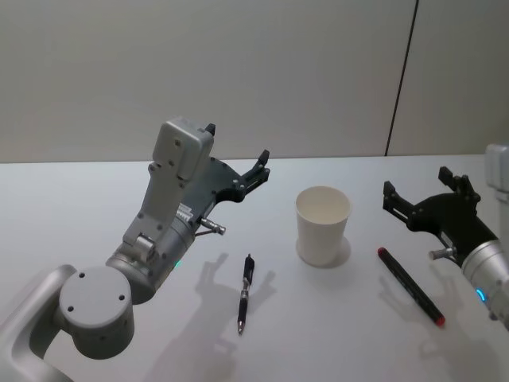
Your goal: Place the pen into the pen holder.
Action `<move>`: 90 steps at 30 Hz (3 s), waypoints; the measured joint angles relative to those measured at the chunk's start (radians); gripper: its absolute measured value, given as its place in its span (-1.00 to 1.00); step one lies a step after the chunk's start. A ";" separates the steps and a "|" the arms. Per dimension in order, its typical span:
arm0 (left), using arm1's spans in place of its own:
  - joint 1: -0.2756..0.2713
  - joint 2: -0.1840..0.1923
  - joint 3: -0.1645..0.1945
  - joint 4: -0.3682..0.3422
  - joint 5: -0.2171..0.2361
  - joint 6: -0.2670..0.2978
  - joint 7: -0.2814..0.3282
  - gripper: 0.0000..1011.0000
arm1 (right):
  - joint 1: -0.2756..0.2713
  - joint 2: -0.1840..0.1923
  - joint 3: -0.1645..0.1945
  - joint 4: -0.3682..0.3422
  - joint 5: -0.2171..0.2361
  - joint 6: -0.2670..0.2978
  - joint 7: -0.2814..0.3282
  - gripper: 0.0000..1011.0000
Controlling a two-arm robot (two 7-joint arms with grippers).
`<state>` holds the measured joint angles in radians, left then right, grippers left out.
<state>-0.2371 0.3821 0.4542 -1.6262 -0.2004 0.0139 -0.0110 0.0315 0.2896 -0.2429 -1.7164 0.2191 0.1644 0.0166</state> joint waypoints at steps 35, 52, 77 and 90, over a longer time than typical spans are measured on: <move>0.000 0.000 0.000 0.000 0.000 0.000 0.000 0.99 | 0.116 -0.078 -0.021 0.162 -0.117 0.341 -0.008 0.98; 0.000 0.000 0.000 0.000 0.000 0.000 0.000 0.99 | 0.150 -0.095 -0.018 0.253 -0.129 0.420 0.030 0.98; 0.000 0.000 0.000 0.000 0.000 0.000 0.000 0.99 | 0.185 -0.125 -0.009 0.372 -0.093 0.426 0.040 0.25; 0.000 0.000 0.000 0.000 0.000 0.000 0.000 0.99 | 0.198 -0.135 -0.008 0.407 -0.093 0.410 0.039 -0.59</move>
<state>-0.2371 0.3821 0.4542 -1.6262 -0.2004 0.0139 -0.0109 0.2299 0.1545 -0.2505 -1.3094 0.1257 0.5740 0.0555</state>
